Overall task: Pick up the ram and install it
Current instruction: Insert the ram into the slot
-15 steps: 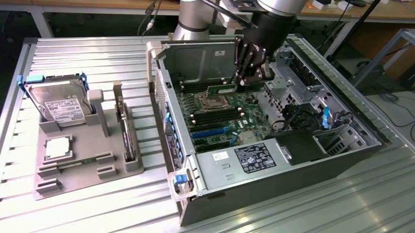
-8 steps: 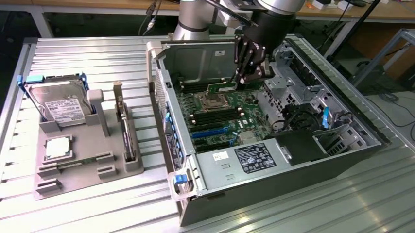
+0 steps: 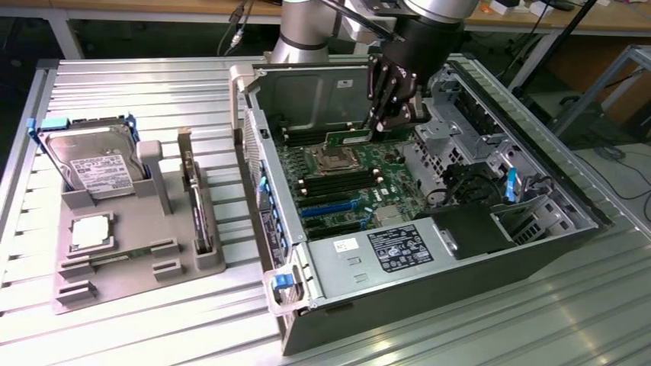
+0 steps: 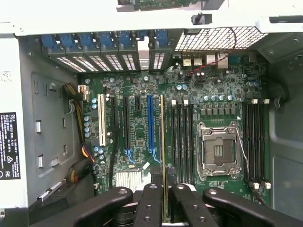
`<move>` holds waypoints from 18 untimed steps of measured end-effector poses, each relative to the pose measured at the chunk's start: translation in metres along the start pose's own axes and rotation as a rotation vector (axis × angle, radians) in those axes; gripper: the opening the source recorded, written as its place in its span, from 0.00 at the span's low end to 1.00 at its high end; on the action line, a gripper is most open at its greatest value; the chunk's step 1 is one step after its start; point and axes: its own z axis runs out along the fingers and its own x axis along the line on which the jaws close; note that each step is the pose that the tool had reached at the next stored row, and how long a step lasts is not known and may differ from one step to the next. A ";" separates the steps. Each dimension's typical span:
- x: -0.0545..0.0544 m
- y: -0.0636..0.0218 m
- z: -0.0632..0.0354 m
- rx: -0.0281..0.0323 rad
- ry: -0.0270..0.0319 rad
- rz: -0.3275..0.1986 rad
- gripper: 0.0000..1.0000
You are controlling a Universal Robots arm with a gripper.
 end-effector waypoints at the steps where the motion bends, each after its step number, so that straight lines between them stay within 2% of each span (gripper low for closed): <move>1: 0.000 -0.0001 0.0013 -0.0054 0.0014 0.000 0.14; 3: 0.000 0.0012 0.0107 -0.0065 0.0017 0.000 0.14; 5: 0.000 0.0019 0.0150 -0.0064 0.0015 0.000 0.14; 10: 0.001 0.0035 0.0338 -0.0055 0.0013 0.006 0.14; 14: 0.001 0.0030 0.0433 -0.0054 0.0010 0.011 0.14; 18: -0.003 -0.0038 0.0505 -0.0055 0.0008 0.013 0.14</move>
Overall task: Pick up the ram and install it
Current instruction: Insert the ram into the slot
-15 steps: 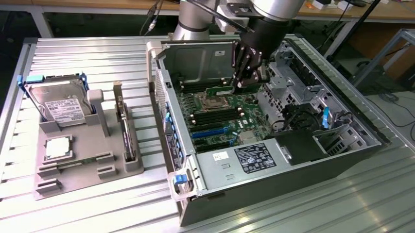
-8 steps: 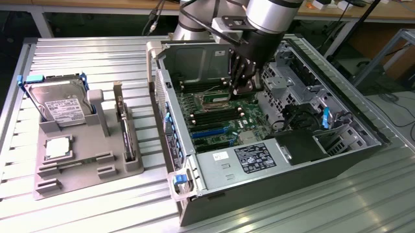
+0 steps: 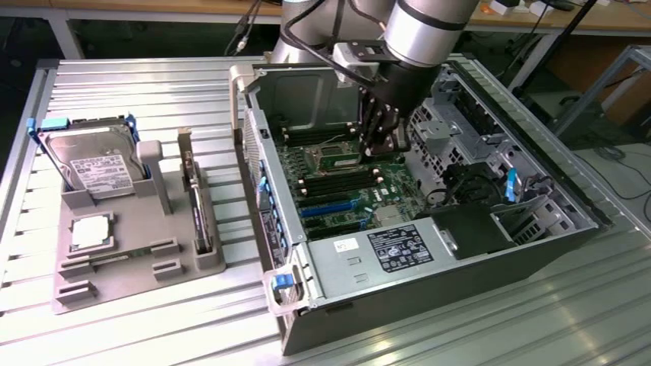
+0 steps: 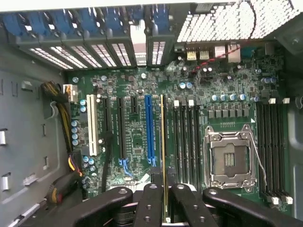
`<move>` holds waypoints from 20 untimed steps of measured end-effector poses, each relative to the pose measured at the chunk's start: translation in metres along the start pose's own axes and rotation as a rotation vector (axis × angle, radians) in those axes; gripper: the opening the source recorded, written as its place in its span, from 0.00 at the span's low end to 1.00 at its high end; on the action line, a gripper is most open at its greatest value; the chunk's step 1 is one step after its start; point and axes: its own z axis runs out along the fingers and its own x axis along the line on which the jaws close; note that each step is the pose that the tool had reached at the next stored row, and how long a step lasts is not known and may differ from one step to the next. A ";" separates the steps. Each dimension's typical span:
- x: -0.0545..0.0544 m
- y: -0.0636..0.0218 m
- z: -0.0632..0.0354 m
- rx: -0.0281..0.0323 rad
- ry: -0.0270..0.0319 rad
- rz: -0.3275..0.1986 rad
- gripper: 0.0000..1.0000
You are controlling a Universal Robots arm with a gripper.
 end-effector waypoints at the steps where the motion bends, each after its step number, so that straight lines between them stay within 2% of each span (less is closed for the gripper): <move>1: -0.002 -0.0039 0.0032 -0.0003 0.0001 0.001 0.14; 3: -0.010 -0.0128 0.0125 -0.0008 0.0001 0.002 0.14; 6: -0.033 -0.0099 0.0246 -0.0010 0.0007 0.003 0.14; 7: -0.036 -0.0051 0.0268 -0.0008 0.0041 0.003 0.14; 9: -0.036 -0.0031 0.0286 -0.0007 0.0078 -0.007 0.14; 13: -0.032 -0.0038 0.0377 -0.0058 0.0107 -0.045 0.14; 16: -0.022 -0.0047 0.0481 -0.0056 0.0100 -0.041 0.14; 18: -0.022 -0.0056 0.0538 -0.0058 0.0101 -0.036 0.14; 20: -0.022 -0.0058 0.0548 -0.0056 0.0092 -0.026 0.14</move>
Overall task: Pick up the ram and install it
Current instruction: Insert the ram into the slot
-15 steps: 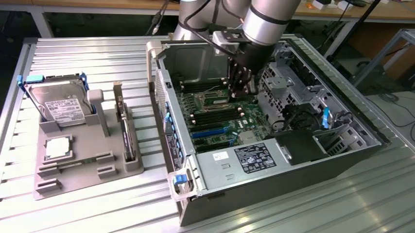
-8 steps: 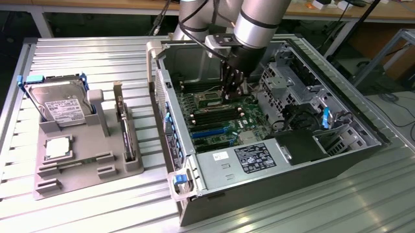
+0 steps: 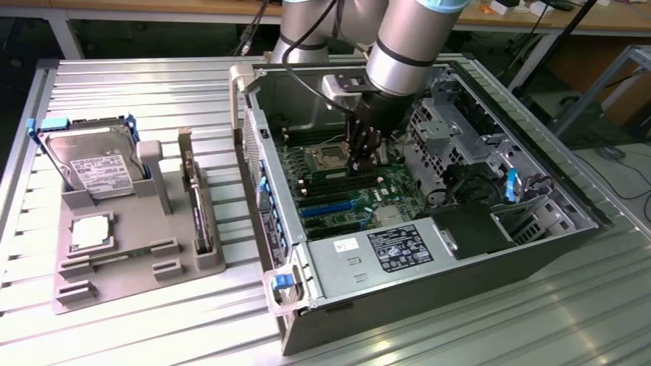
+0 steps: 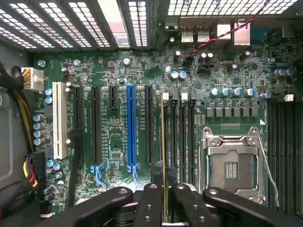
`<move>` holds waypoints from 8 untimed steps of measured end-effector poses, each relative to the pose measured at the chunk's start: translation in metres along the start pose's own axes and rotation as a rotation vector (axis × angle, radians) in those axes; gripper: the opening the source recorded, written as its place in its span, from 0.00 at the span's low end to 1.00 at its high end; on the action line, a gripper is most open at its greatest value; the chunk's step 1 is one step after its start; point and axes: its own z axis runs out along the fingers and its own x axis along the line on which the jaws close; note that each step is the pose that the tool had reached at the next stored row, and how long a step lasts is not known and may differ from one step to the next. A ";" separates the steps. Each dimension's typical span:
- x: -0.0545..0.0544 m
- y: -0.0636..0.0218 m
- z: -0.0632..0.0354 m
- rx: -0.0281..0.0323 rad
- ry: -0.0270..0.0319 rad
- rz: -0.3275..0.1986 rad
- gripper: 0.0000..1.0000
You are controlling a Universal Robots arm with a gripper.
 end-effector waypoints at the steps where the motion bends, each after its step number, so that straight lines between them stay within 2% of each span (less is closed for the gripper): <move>1: 0.000 -0.0001 0.0007 -0.0001 -0.0008 0.019 0.14; 3: 0.000 -0.0002 0.0008 -0.0002 -0.0008 0.019 0.14; 5: 0.000 -0.0007 0.0063 0.0000 0.0000 0.019 0.14; 7: 0.000 -0.0079 0.0139 -0.0001 0.0008 0.019 0.14; 8: 0.000 -0.0086 0.0146 0.0000 0.0016 0.019 0.14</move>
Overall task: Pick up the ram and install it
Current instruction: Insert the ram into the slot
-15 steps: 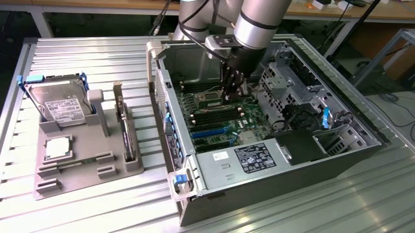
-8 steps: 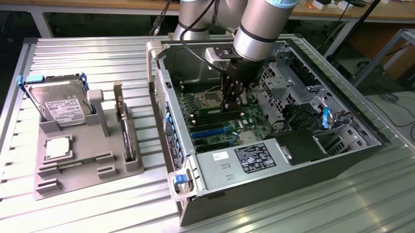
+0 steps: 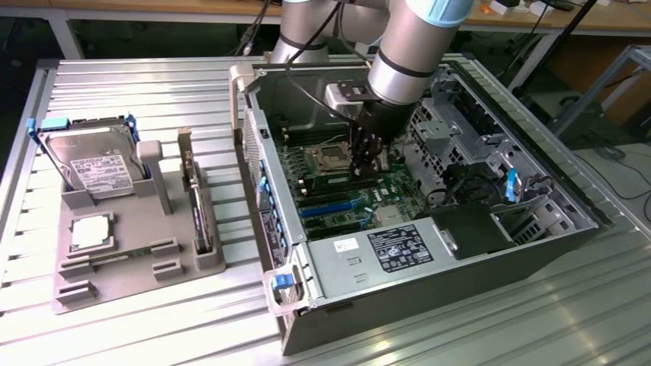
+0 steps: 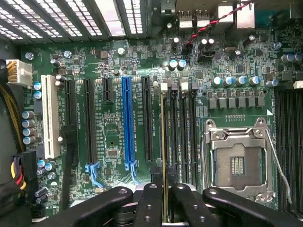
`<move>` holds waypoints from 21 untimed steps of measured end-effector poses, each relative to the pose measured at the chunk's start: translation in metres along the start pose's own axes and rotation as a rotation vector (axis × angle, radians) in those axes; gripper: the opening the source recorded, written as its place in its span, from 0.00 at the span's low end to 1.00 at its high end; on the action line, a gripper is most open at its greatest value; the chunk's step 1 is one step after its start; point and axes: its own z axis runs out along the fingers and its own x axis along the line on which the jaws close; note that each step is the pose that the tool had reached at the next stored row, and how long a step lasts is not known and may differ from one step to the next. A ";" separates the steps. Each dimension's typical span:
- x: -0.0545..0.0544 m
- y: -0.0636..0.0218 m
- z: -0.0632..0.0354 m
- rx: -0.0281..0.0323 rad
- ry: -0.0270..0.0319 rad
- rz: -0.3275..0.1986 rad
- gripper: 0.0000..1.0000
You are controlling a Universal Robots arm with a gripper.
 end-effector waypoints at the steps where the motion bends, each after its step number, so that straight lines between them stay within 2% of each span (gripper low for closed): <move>1: 0.000 -0.0001 0.0010 0.0002 0.0005 0.000 0.14; 3: -0.009 0.0023 0.0032 0.0014 0.0140 0.000 0.14; 4: -0.010 0.0033 0.0034 0.0017 0.0175 0.000 0.14; 9: -0.010 0.0038 0.0044 0.0019 0.0198 -0.021 0.14; 12: -0.010 0.0035 0.0090 0.0020 0.0216 -0.021 0.14; 13: -0.010 0.0039 0.0108 0.0022 0.0260 -0.021 0.14; 17: -0.010 0.0037 0.0147 0.0021 0.0307 -0.021 0.14; 21: -0.012 0.0038 0.0145 0.0023 0.0311 -0.020 0.14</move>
